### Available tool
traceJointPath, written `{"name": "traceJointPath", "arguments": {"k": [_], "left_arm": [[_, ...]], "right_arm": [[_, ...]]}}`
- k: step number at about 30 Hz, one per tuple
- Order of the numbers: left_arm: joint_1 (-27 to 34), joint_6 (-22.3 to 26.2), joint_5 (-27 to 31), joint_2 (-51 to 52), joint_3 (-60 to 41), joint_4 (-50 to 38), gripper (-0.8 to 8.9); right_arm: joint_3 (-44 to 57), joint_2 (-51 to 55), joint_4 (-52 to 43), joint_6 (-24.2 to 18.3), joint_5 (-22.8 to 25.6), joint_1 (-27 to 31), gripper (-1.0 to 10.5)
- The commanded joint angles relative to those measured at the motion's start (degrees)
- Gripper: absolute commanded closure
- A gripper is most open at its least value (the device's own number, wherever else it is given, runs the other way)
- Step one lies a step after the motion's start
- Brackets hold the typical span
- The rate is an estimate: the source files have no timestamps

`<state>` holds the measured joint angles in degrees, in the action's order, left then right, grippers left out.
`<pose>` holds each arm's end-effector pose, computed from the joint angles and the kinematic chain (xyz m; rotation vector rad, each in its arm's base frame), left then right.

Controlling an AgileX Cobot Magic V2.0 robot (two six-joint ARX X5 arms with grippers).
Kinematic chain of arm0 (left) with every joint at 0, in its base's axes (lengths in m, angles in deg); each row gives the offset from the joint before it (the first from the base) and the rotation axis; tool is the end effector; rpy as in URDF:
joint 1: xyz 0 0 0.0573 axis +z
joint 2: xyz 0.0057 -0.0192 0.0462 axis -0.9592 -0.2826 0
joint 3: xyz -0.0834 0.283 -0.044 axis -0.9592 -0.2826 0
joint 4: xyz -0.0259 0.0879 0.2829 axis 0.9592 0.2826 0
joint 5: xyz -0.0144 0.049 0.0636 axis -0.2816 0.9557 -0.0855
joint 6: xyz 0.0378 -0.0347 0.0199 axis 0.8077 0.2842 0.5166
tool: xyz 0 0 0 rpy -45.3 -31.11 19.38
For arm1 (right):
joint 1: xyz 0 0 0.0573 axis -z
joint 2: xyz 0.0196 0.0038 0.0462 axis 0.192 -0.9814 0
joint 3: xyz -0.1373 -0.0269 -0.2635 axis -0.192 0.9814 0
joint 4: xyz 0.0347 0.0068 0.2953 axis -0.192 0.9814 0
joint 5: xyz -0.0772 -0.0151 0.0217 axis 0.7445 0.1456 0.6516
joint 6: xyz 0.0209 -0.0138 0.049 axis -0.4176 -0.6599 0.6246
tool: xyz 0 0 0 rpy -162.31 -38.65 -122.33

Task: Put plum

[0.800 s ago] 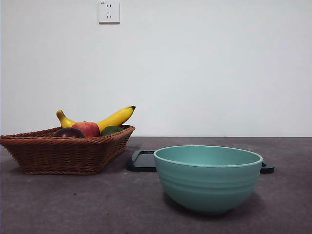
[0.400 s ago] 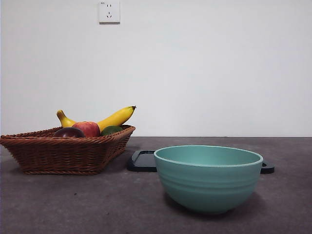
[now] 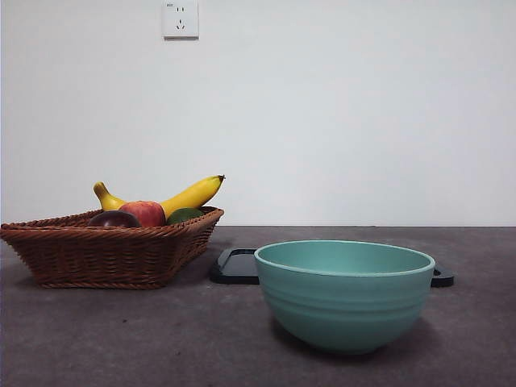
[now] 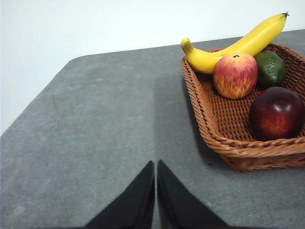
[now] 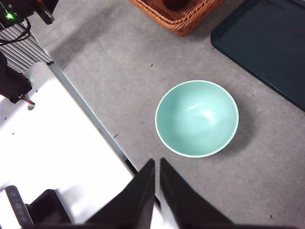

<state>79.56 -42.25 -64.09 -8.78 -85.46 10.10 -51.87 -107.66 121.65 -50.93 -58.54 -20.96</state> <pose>0.1076 0.0084 0.1593 0.1262 0.1644 -0.0004 0.1131 0.0855 0.3836 -0.0565 0.8478 0.9192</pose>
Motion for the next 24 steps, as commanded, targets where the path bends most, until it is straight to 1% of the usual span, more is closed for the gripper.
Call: {"name": "traceJointPath", "arguments": {"k": [1, 9, 10, 11, 13, 15, 19, 22, 24], "left_arm": [[0.11, -0.33, 0.02, 0.13, -1.16, 0.50, 8.05], [0.11, -0.33, 0.02, 0.11, -1.16, 0.50, 8.05], [0.11, -0.33, 0.02, 0.11, -1.16, 0.50, 8.06], [0.11, -0.33, 0.02, 0.13, -1.16, 0.50, 8.05], [0.11, -0.33, 0.02, 0.13, -1.16, 0.50, 8.05], [0.11, -0.33, 0.00, 0.13, -1.16, 0.50, 8.05], [0.11, -0.33, 0.02, 0.13, -1.16, 0.50, 8.06], [0.11, -0.33, 0.00, 0.11, -1.16, 0.50, 8.06], [0.11, -0.33, 0.02, 0.11, -1.16, 0.50, 8.06]], "right_arm": [[-0.35, -0.33, -0.33, -0.46, -0.07, -0.46, 9.4], [-0.35, 0.26, -0.44, -0.42, -0.02, 0.17, 9.4], [-0.35, 0.68, -0.44, -0.90, -0.17, 0.90, 9.4], [-0.35, 1.18, -0.42, -2.29, -0.04, 2.12, 9.4], [-0.33, 2.67, -0.98, -2.89, -0.11, 5.55, 9.4], [0.17, 4.83, -4.63, -2.89, -0.26, 9.99, 9.4], [4.28, 10.71, -17.09, -3.28, -0.24, 18.99, 9.4], [10.49, 15.98, -26.97, -3.30, -0.20, 25.18, 9.4], [15.21, 19.32, -32.11, -3.34, -0.11, 28.04, 9.4]]}}
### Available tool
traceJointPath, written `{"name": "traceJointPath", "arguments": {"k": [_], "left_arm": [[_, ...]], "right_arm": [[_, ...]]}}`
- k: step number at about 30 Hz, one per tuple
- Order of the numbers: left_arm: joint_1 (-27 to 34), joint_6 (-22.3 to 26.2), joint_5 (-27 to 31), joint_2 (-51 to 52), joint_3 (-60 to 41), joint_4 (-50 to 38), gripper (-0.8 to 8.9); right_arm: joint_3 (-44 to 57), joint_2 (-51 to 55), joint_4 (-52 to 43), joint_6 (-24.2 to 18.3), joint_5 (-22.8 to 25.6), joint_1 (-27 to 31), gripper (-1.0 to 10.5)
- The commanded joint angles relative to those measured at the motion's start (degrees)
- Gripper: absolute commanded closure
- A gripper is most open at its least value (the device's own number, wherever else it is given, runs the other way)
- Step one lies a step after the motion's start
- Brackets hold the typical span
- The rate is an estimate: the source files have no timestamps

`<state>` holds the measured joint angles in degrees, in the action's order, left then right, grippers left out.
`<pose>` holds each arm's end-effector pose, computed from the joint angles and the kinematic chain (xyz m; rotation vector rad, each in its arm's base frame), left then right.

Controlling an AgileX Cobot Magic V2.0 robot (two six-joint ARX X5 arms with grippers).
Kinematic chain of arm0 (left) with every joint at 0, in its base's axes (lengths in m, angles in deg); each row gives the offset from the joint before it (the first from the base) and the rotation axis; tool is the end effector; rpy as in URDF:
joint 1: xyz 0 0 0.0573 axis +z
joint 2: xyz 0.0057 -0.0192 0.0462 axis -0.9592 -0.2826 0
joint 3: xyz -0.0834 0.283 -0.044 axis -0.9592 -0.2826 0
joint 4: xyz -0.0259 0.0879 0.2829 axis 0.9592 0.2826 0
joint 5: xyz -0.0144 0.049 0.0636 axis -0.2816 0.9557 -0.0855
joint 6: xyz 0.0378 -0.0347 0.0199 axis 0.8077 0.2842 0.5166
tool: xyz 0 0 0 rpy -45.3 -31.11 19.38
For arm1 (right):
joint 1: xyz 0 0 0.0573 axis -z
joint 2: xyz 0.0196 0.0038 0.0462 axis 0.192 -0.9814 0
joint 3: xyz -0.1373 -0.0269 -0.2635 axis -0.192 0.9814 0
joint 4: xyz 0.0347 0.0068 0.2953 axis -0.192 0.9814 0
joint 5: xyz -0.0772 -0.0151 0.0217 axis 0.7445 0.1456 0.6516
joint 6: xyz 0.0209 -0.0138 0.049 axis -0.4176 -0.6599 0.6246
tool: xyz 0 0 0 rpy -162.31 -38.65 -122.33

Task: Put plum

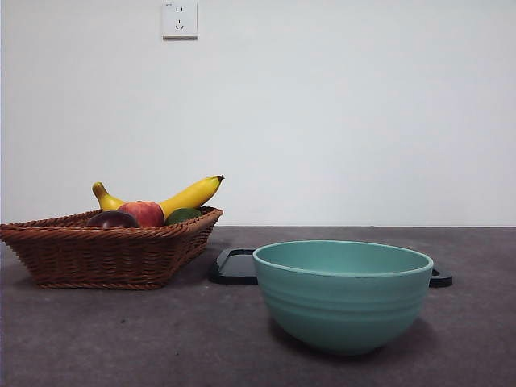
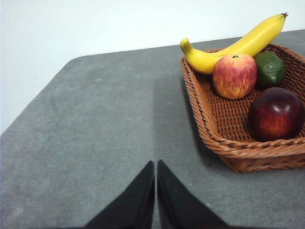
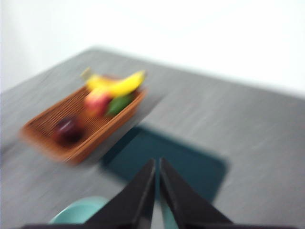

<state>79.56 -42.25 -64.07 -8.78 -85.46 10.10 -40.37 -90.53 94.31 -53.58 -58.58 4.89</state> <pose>0.1076 0.0084 0.1593 0.1263 0.1644 -0.0001 0.0985 0.0233 0.3850 -0.0037 0.2296 0.5293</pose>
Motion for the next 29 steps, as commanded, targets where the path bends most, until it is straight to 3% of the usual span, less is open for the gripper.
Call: {"name": "traceJointPath", "arguments": {"k": [1, 10, 13, 19, 29], "left_arm": [[0.11, -0.33, 0.00, 0.11, -1.16, 0.50, 8.06], [0.11, -0.33, 0.00, 0.11, -1.16, 0.50, 8.06], [0.11, -0.33, 0.00, 0.13, -1.16, 0.50, 8.05], [0.11, -0.33, 0.00, 0.11, -1.16, 0.50, 8.06], [0.11, -0.33, 0.00, 0.13, -1.16, 0.50, 8.06]], "right_arm": [[6.05, 3.72, -7.15, -0.81, 0.02, 3.26, 9.4], [28.98, 17.16, -28.85, -1.90, 0.59, 8.63, 9.4], [35.19, 21.11, -33.31, -1.79, 3.45, 8.68, 9.4], [42.56, 26.29, -34.32, -1.11, 8.07, 8.68, 9.4], [48.98, 28.28, -34.23, 0.00, 10.99, 8.68, 9.4]]}}
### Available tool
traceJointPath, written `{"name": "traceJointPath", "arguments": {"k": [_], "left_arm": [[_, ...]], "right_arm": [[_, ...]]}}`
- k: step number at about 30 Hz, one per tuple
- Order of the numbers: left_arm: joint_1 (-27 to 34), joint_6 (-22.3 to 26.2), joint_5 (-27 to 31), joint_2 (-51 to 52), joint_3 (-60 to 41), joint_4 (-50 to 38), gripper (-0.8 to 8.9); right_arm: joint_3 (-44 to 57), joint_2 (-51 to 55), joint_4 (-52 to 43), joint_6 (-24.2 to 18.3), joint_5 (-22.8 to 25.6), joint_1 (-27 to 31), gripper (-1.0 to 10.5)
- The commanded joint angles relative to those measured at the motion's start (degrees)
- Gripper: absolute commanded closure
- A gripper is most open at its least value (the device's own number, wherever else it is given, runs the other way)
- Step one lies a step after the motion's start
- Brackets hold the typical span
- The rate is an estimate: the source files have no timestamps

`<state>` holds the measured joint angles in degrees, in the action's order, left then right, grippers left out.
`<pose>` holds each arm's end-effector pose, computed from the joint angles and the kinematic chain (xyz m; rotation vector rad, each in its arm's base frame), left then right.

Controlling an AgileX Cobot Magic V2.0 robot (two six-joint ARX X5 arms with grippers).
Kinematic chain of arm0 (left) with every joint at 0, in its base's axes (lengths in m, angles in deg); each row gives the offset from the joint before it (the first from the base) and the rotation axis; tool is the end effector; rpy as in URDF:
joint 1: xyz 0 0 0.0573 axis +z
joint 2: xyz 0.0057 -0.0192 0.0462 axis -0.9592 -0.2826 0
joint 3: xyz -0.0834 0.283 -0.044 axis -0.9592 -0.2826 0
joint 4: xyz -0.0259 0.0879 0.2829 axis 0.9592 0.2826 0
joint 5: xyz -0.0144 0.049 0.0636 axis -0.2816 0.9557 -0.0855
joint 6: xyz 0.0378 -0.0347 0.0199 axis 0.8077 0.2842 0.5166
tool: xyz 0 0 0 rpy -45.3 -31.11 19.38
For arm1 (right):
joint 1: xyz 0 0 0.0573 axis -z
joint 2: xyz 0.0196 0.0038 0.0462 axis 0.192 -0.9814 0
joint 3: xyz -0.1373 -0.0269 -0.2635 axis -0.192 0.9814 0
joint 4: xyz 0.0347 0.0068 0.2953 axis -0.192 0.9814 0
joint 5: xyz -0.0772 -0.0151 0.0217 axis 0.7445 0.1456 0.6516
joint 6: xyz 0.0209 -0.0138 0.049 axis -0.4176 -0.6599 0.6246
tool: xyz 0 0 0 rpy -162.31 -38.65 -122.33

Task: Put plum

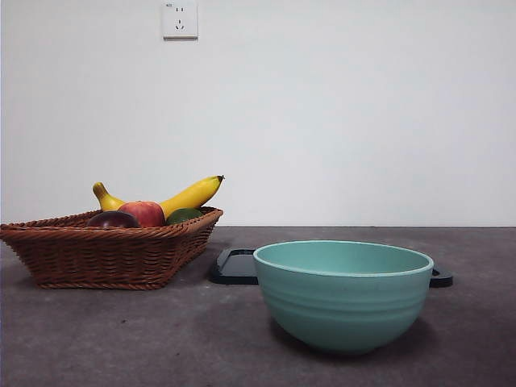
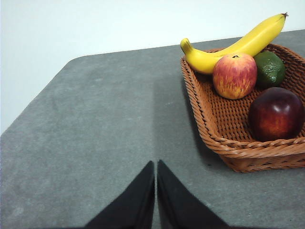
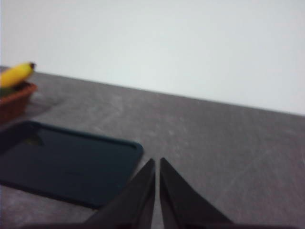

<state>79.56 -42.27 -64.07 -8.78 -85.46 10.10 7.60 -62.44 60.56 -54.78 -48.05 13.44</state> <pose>0.1076 0.0084 0.1593 0.1259 0.1644 -0.0001 0.1093 0.0027 0.1733 -0.0635 -0.0072 0.1938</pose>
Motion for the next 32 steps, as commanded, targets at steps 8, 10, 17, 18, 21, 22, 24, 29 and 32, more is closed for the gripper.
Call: {"name": "traceJointPath", "arguments": {"k": [8, 10, 17, 18, 21, 22, 24, 29, 32], "left_arm": [[0.11, -0.31, 0.00, 0.11, -1.16, 0.50, 8.06], [0.11, -0.31, 0.00, 0.11, -1.16, 0.50, 8.06], [0.11, -0.31, 0.00, 0.11, -1.16, 0.50, 8.05], [0.11, -0.31, 0.00, 0.11, -1.16, 0.50, 8.06], [0.11, -0.31, 0.00, 0.11, -1.16, 0.50, 8.06], [0.11, -0.31, 0.00, 0.11, -1.16, 0.50, 8.05], [0.11, -0.31, 0.00, 0.11, -1.16, 0.50, 8.06], [0.11, -0.31, 0.00, 0.11, -1.16, 0.50, 8.06], [0.11, -0.31, 0.00, 0.11, -1.16, 0.50, 8.06]], "right_arm": [[1.29, 0.20, 7.69, 1.92, 5.03, 0.13, 9.4], [1.29, 0.20, 8.37, 2.56, 6.10, 0.13, 9.4], [1.27, 0.20, 7.69, 2.60, 6.03, 0.17, 9.4], [1.25, 0.20, 7.52, 2.60, 6.03, 0.17, 9.4], [1.20, 0.20, 7.50, 2.60, 6.03, 0.17, 9.4], [1.20, 0.20, 7.50, 2.60, 6.03, 0.17, 9.4], [1.20, 0.20, 7.50, 2.60, 6.03, 0.17, 9.4], [1.20, 0.20, 7.50, 2.60, 6.03, 0.17, 9.4], [1.20, 0.20, 7.50, 2.60, 6.03, 0.17, 9.4]]}}
